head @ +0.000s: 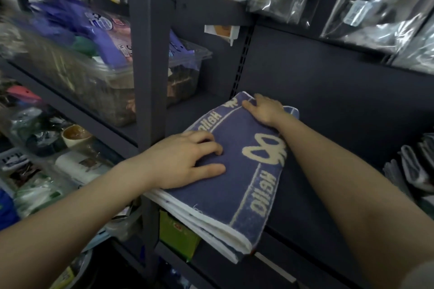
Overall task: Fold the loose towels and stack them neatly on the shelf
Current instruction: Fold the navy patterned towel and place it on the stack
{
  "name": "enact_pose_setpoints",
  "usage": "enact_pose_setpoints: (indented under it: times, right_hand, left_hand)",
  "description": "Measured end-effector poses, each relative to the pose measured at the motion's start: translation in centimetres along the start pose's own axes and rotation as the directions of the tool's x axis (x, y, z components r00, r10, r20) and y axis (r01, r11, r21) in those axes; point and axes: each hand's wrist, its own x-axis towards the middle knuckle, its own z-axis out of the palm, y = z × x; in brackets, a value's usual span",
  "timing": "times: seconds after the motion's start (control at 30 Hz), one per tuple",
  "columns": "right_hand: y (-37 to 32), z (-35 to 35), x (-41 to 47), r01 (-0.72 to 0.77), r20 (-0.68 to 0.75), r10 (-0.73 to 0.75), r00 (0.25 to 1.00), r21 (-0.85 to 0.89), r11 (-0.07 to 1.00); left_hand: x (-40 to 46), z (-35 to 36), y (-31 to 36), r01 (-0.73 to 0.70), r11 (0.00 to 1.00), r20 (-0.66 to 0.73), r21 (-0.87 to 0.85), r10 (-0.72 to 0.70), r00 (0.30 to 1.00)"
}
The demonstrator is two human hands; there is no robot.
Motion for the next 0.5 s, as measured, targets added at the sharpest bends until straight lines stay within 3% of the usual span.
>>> enact_pose_setpoints:
  times: [0.1,0.2,0.3,0.4,0.5]
  right_hand:
    - [0.3,-1.4,0.7,-0.083,0.112,0.05,0.992,0.312,0.946]
    - [0.6,-2.6,0.6,-0.053,0.147,-0.016,0.989,0.455,0.889]
    - [0.7,-3.1,0.3,0.159,-0.076,-0.14,0.987,0.436,0.886]
    - [0.9,-4.0,-1.6,0.387,-0.33,-0.25,0.91,0.46,0.799]
    - [2.6,-4.5,-4.4,0.464,-0.349,-0.308,0.885,0.606,0.646]
  left_hand:
    - [1.1,-0.5,0.3,0.036,0.999,-0.045,0.035,-0.034,0.998]
    - [2.2,-0.6,0.5,0.077,0.994,-0.101,0.083,-0.068,0.993]
    - [3.5,-0.3,0.3,0.127,0.986,-0.14,0.11,-0.111,0.984]
    - [4.8,-0.4,0.3,0.211,0.977,-0.16,0.016,-0.206,0.966]
    - [6.1,-0.5,0.6,0.282,0.955,-0.167,-0.092,-0.294,0.941]
